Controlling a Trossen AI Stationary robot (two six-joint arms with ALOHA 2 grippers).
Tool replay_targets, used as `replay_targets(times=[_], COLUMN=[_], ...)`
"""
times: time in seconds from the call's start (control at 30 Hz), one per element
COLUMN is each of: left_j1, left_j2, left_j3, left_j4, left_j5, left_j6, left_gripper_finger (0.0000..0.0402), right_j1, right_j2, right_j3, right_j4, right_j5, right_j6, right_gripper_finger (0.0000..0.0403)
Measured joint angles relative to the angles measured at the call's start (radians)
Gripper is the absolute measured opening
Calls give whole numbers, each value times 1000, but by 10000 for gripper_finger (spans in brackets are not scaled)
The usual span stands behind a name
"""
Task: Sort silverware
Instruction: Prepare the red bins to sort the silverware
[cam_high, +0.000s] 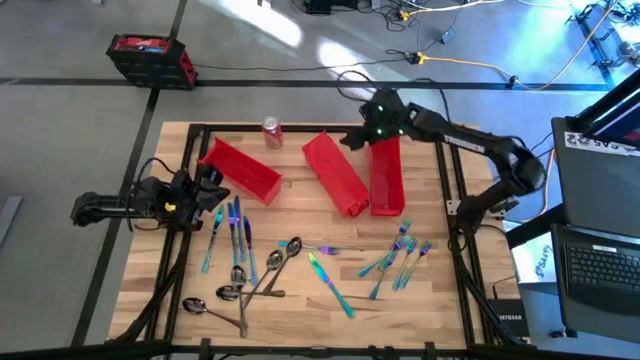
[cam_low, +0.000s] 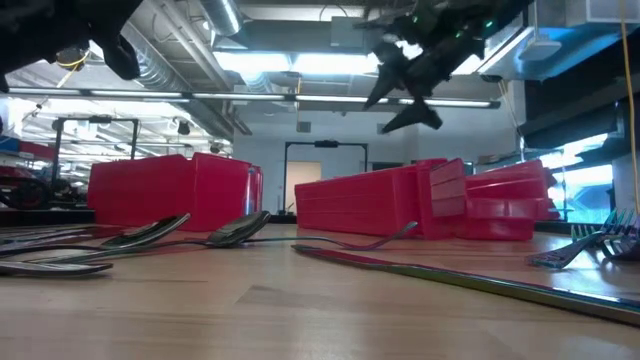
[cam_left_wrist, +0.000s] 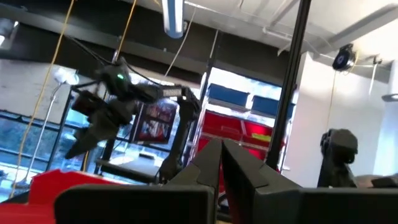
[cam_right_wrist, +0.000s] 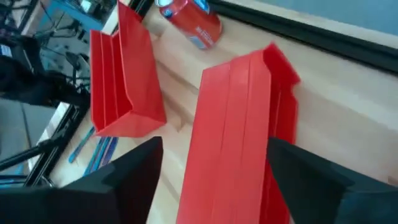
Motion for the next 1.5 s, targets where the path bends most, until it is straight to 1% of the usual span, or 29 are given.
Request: replay_targets(times=[0.07, 0.13, 0.33, 0.4, 0.43, 0.5, 0.6, 0.63, 0.73, 0.83, 0.97, 1.17, 1.33, 1.4, 1.5], left_j1=[0, 0, 0, 0, 0, 0, 0, 0, 0, 0, 0, 0, 0, 0, 0], left_j2=[0, 0, 0, 0, 0, 0, 0, 0, 0, 0, 0, 0, 0, 0, 0], left_j3=[0, 0, 0, 0, 0, 0, 0, 0, 0, 0, 0, 0, 0, 0, 0], left_j4=[-3, -6, -7, -16, -27, -51, -64, -65, -69, -74, -76, -83, -82, -82, -82], left_j5=[-4, -3, -3, -3, -3, -3, -3, -3, -3, -3, -3, -3, -21, -25, -27], left_j6=[-3, 1, 5, 5, 3, 1, 5, 2, -3, -2, -2, -1, -2, -2, -1], left_gripper_finger=[0, 0, 0, 0, 0, 0, 0, 0, 0, 0, 0, 0, 0, 0, 0], right_j1=[3, 3, -32, -55, -64, -87, -113, -118, -115, -105, -88, -86, -74, -72, -66], right_j2=[69, 142, 335, 377, 393, 410, 433, 441, 463, 492, 523, 533, 534, 533, 534], right_j3=[69, 157, 422, 488, 504, 509, 509, 509, 509, 509, 509, 501, 478, 457, 418], right_j4=[-23, -88, -356, -452, -474, -475, -476, -476, -483, -478, -463, -433, -411, -403, -366], right_j5=[-13, -19, -19, -11, 10, 12, -81, -94, -107, -157, -140, -123, -175, -176, -210], right_j6=[-44, -99, -273, -332, -349, -366, -370, -374, -387, -387, -388, -374, -346, -349, -335], right_gripper_finger=[293, 303, 320, 320, 319, 316, 311, 310, 310, 310, 310, 309, 309, 309, 309])
